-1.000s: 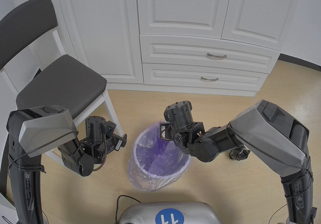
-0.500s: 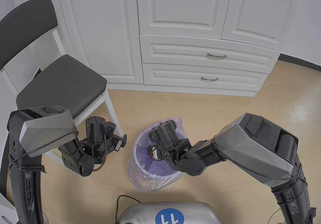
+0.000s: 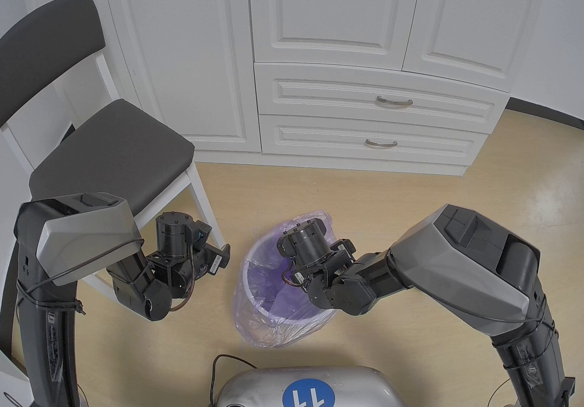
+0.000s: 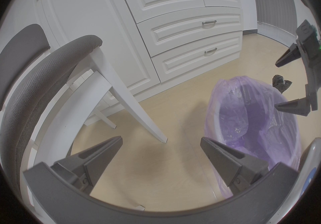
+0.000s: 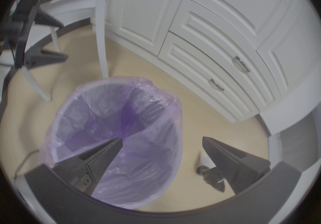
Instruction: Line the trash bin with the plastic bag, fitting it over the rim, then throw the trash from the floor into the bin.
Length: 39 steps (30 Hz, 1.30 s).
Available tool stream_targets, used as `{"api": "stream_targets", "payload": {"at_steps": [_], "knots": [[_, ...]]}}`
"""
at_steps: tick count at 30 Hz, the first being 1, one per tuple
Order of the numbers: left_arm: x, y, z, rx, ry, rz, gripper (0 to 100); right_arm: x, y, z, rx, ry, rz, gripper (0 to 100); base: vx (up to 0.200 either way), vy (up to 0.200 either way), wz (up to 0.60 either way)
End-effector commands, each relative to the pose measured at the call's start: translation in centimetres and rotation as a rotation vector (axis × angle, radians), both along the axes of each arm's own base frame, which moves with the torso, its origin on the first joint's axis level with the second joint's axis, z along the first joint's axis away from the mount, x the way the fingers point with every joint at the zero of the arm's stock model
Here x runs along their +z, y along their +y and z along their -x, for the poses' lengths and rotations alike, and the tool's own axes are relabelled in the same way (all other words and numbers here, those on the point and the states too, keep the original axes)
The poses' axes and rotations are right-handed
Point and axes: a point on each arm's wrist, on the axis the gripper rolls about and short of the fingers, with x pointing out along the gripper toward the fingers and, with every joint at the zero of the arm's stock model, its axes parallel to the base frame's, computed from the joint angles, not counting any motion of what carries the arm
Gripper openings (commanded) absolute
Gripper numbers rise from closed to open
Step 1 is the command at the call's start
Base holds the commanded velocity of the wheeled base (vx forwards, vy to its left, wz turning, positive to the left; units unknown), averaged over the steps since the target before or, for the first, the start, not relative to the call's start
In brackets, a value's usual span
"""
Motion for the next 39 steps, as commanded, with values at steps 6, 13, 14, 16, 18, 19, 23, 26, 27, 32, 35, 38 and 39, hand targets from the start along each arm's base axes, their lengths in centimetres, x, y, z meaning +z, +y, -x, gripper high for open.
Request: {"api": "stream_targets", "payload": {"at_steps": [6,13,14,16,18,19,23,26,27,32,35,38,39], "knots": [[-0.2,-0.3,0.2,-0.009,0.005,-0.004,100,-2.4,1.9,-1.9,0.032,-0.047,0.166,100,0.0,0.0,0.0],[0.1,-0.4,0.2,-0.011,-0.008,0.0,100,-3.4,2.1,-2.3,0.042,-0.046,0.238,100,0.0,0.0,0.0],[0.1,-0.4,0.2,-0.011,-0.012,0.001,100,-3.6,1.8,-2.5,0.046,-0.041,0.264,100,0.0,0.0,0.0],[0.2,-0.4,0.2,-0.014,-0.019,-0.007,100,-3.7,1.7,-2.6,0.05,-0.037,0.283,100,0.0,0.0,0.0],[0.0,-0.3,0.2,-0.018,-0.016,-0.018,100,-3.7,1.3,-2.7,0.046,-0.033,0.312,100,0.0,0.0,0.0],[0.1,-0.4,0.2,-0.018,-0.024,-0.015,100,-3.7,0.9,-2.7,0.036,-0.028,0.331,100,0.0,0.0,0.0],[0.1,-0.3,0.3,-0.02,-0.033,-0.018,100,-2.9,-0.5,-2.3,0.034,-0.005,0.388,100,0.0,0.0,0.0],[0.2,-0.3,0.3,-0.02,-0.034,-0.018,100,-2.1,-1.5,-2.0,0.033,0.008,0.407,100,0.0,0.0,0.0],[0.2,-0.3,0.4,-0.02,-0.033,-0.018,100,-1.9,-1.7,-1.8,0.036,0.014,0.417,100,0.0,0.0,0.0],[0.1,-0.4,0.4,-0.023,-0.031,-0.019,100,-0.3,-3.0,-1.4,0.031,0.001,0.421,100,0.0,0.0,0.0],[0.1,-0.5,0.5,-0.026,-0.03,-0.019,100,0.5,-4.1,-1.2,0.032,0.0,0.443,100,0.0,0.0,0.0],[0.1,-0.6,0.5,-0.028,-0.03,-0.019,100,0.9,-5.4,-0.6,0.038,0.0,0.467,100,0.0,0.0,0.0],[0.0,-0.6,0.5,-0.028,-0.029,-0.02,100,0.8,-5.9,-0.3,0.039,0.003,0.477,100,0.0,0.0,0.0]]}}
